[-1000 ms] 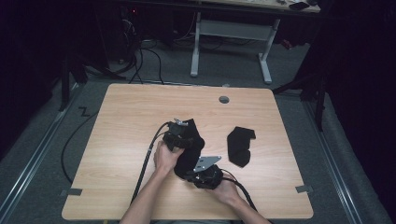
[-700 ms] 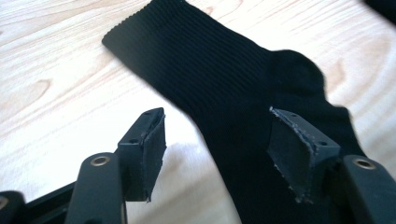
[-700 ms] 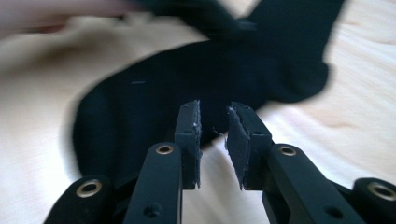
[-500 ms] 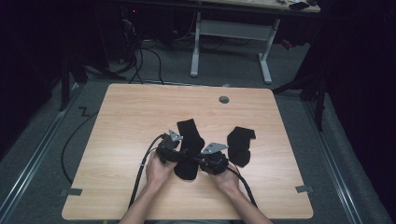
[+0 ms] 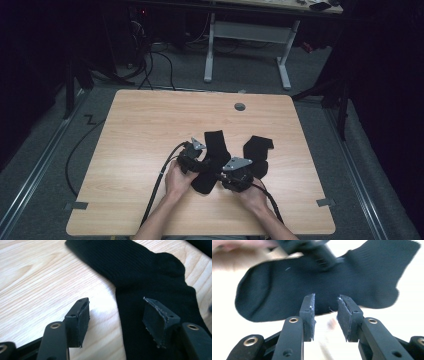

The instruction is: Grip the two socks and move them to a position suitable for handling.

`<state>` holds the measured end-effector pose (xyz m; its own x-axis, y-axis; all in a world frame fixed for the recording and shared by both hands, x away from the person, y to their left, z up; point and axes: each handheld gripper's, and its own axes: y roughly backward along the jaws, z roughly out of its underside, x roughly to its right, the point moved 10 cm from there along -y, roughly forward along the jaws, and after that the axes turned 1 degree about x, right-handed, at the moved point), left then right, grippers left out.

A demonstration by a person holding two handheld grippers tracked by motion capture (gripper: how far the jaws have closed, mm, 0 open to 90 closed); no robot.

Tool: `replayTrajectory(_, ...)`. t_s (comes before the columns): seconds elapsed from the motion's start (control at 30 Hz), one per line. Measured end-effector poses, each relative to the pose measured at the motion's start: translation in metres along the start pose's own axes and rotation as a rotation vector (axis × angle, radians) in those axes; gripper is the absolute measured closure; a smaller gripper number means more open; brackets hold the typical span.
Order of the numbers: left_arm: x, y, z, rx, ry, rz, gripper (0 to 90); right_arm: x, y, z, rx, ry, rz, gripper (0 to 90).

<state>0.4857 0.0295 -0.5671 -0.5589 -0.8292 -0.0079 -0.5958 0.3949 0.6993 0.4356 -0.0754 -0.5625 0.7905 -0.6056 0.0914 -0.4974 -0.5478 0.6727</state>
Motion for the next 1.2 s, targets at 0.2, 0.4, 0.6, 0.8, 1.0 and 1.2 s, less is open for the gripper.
replayTrajectory(0.2, -0.005, 0.031, 0.018, 0.06, 0.045, -0.008, 39.5, 0.028, 0.003, -0.013, 0.036, -0.114, 0.036, 67.6)
replayTrajectory(0.4, -0.004, 0.038, 0.04, 0.011, 0.007, -0.049, 39.1, 0.038, -0.015, -0.021, 0.026, -0.171, 0.053, 67.6)
replayTrajectory(0.6, 0.008, 0.043, 0.047, 0.019, -0.015, -0.03, 38.8, 0.045, -0.033, -0.015, -0.006, -0.195, 0.072, 67.0)
replayTrajectory(0.8, 0.021, 0.046, 0.051, 0.008, -0.016, 0.014, 36.1, 0.042, -0.029, -0.013, -0.026, -0.164, 0.083, 63.8)
replayTrajectory(1.0, 0.01, 0.038, 0.043, 0.05, 0.018, 0.002, 36.0, 0.041, -0.026, -0.031, 0.044, -0.192, 0.051, 58.2)
replayTrajectory(1.2, 0.008, 0.036, 0.043, 0.042, 0.009, -0.003, 32.5, 0.037, -0.047, -0.042, 0.007, -0.165, 0.032, 54.1)
